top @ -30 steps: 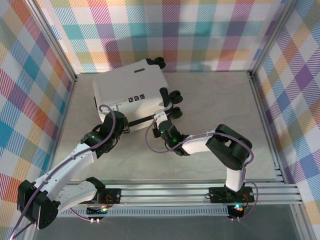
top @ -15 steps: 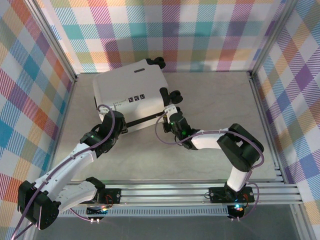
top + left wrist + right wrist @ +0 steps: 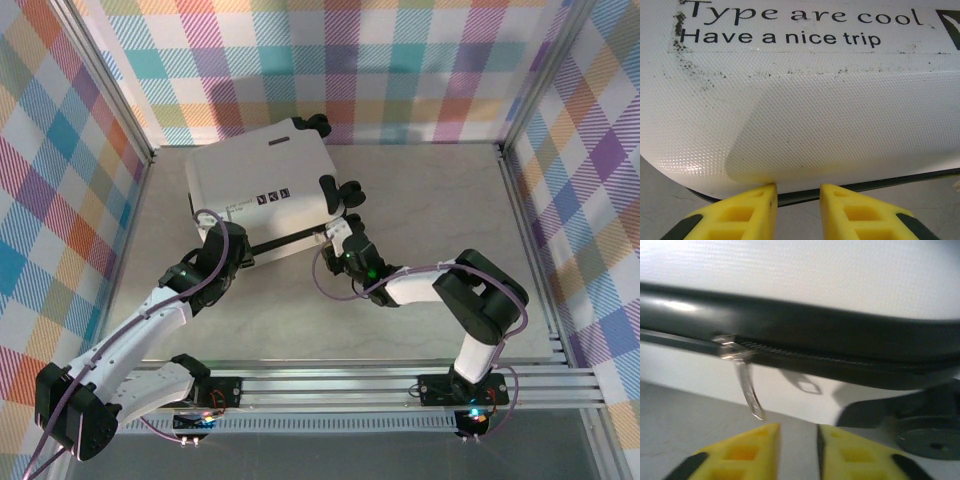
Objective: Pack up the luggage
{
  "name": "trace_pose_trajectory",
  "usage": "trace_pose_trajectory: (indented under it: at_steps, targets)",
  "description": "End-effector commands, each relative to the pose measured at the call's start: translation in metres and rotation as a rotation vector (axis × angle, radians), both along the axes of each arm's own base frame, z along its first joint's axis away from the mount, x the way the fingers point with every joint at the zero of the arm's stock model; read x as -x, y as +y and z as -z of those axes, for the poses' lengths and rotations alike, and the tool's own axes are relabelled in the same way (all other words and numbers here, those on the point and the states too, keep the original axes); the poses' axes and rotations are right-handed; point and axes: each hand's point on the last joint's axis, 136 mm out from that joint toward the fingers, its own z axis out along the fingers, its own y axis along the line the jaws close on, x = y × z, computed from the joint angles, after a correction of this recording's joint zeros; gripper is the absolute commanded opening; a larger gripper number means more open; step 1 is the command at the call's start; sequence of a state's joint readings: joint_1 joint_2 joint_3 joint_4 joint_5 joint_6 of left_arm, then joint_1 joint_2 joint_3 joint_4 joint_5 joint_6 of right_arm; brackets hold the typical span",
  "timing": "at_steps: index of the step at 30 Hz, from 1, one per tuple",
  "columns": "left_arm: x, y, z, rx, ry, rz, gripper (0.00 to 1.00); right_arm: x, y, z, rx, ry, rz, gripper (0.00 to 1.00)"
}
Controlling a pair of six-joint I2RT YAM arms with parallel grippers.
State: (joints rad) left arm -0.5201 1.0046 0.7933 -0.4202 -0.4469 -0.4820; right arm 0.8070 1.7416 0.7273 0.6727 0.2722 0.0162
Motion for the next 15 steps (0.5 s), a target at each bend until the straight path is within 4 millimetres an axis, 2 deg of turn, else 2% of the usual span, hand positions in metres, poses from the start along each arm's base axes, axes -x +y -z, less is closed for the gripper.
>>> trace_pose_trajectory:
  at_steps: [1, 9, 15]
  targets:
    - [0.003, 0.011, -0.003, -0.021, -0.005, -0.023, 0.29, 0.002, 0.018, -0.02, -0.05, -0.058, -0.069, 0.31]
    - [0.007, 0.013, -0.003, -0.016, -0.008, -0.023, 0.29, -0.003, 0.031, -0.025, -0.066, -0.075, -0.101, 0.35]
    - [0.012, 0.016, -0.006, -0.009, -0.02, -0.026, 0.29, -0.006, 0.042, -0.03, -0.104, -0.066, -0.158, 0.34]
